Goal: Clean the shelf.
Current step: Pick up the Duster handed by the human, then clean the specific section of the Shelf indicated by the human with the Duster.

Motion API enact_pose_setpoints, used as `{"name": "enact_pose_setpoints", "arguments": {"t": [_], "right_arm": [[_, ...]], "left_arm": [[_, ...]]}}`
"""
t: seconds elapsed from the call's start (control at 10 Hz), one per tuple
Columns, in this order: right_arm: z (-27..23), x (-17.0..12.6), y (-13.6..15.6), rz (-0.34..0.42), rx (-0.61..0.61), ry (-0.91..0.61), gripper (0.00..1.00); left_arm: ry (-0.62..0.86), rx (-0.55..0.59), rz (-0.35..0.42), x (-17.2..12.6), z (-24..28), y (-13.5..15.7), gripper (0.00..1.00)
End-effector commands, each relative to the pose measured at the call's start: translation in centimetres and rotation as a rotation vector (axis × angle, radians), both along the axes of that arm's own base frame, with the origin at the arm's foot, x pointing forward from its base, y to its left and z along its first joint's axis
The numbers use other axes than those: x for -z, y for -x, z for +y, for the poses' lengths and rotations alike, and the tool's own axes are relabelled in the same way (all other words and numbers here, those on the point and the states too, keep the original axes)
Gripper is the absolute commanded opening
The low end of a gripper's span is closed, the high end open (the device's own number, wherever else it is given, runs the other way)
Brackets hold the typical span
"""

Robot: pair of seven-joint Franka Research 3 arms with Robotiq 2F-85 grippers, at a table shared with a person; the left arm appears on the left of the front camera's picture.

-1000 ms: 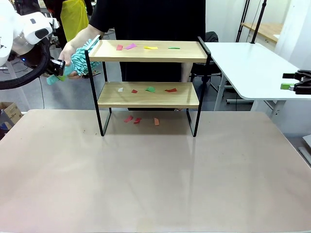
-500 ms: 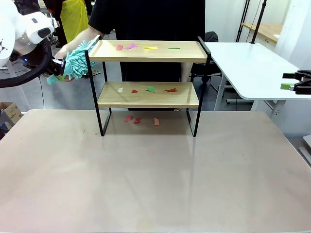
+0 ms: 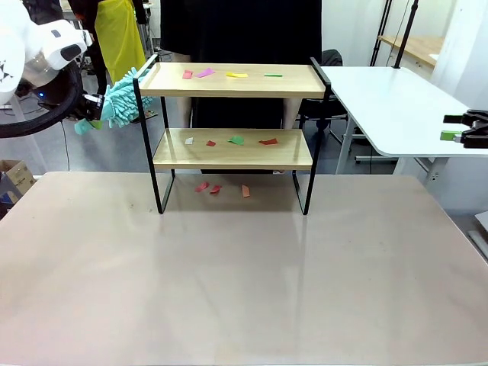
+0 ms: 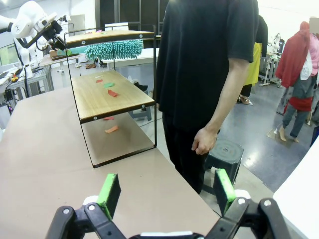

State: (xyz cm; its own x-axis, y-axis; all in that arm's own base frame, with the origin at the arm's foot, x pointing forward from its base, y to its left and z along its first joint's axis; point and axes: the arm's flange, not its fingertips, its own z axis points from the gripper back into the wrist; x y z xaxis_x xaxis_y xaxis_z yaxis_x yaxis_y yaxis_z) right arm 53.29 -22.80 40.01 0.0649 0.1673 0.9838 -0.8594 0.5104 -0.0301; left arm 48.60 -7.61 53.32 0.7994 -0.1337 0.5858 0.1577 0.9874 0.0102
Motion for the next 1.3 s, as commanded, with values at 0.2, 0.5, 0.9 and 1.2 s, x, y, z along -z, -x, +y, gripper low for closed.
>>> {"name": "enact_pose_setpoints", "arguments": {"t": [0.2,0.5,0.9,1.2], "right_arm": [[0.2,-0.2,-0.1,-0.006,0.001,-0.001,1.0],[0.2,-0.2,-0.1,-0.006,0.001,-0.001,1.0],[0.2,-0.2,-0.1,-0.006,0.001,-0.001,1.0],[0.2,-0.2,-0.1,-0.006,0.001,-0.001,1.0]], "left_arm": [[-0.002,-0.002,-0.019,-0.2,0.2,0.0,0.0],[-0.094,0.084,-0.025,-5.1,4.2,0.9,0.13],[-0.442,0.37,0.126,-14.2,7.3,5.7,0.13],[-0.69,0.677,0.377,-18.9,7.8,9.7,0.13]]}}
